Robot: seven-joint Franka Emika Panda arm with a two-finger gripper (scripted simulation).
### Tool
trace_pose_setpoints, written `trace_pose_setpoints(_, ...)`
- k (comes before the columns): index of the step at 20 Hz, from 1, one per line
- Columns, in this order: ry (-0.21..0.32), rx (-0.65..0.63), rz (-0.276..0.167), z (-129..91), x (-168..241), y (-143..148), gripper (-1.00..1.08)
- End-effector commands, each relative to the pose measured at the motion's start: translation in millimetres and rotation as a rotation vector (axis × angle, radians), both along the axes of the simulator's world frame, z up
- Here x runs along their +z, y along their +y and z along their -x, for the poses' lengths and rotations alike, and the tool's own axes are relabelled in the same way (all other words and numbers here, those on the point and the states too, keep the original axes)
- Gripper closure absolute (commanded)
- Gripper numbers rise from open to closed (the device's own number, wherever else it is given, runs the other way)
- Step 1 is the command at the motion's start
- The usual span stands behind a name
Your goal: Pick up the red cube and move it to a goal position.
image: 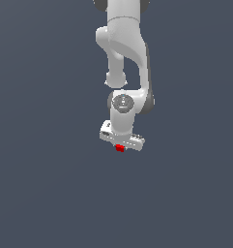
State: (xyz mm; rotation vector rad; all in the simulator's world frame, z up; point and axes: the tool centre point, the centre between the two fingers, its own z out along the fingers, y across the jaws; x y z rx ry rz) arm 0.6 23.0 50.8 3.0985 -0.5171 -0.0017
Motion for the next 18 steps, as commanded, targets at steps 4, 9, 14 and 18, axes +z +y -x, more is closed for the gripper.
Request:
trace_pose_setpoints(4, -0.001, 0.0, 0.0, 30, 10, 21, 1.08)
trace_pose_setpoints(9, -0.001, 0.0, 0.0, 50, 17, 36, 1.08)
trace_pose_setpoints(14, -0.001, 0.0, 0.0, 61, 21, 45, 1.08)
trace_pose_setpoints(18, -0.001, 0.0, 0.0, 64, 22, 47, 1.08)
